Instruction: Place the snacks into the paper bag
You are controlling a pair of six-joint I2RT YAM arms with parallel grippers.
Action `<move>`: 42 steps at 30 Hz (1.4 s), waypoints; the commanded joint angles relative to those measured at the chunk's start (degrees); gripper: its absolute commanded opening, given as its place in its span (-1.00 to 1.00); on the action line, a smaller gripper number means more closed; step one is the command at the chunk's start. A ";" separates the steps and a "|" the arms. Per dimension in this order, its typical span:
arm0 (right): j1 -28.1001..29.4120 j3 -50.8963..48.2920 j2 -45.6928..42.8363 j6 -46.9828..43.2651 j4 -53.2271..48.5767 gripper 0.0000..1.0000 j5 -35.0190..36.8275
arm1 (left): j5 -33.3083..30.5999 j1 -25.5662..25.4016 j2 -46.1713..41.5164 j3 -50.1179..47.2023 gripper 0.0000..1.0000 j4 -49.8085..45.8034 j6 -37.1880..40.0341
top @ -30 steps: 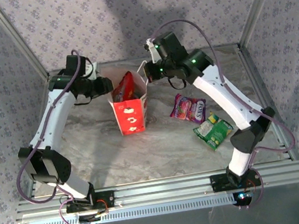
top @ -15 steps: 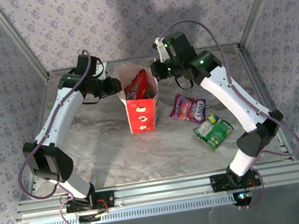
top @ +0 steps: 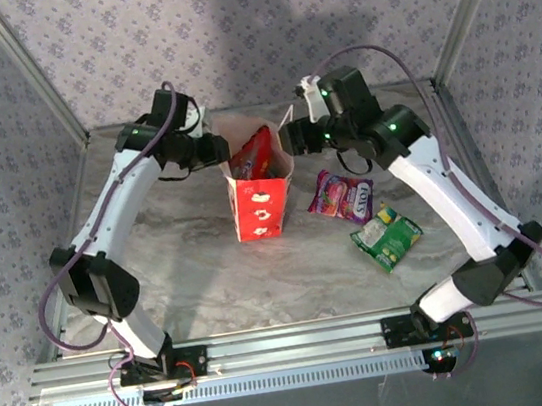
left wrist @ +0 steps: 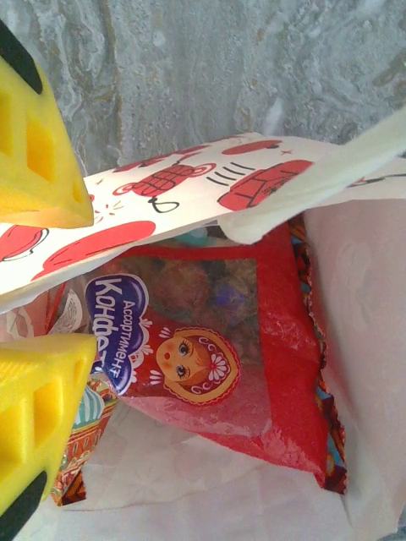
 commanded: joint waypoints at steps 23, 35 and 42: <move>-15.57 -29.28 -18.28 10.90 -8.59 0.43 6.76 | -8.08 -0.36 0.53 3.09 -0.92 -6.56 2.32; -24.73 -41.89 -21.90 18.12 -8.40 0.50 0.52 | -5.85 3.42 -4.44 -5.64 -0.94 -2.62 1.61; -30.98 -50.16 -24.92 20.80 -7.62 0.52 -5.51 | -4.54 4.55 -5.60 -8.13 -0.94 -1.34 2.12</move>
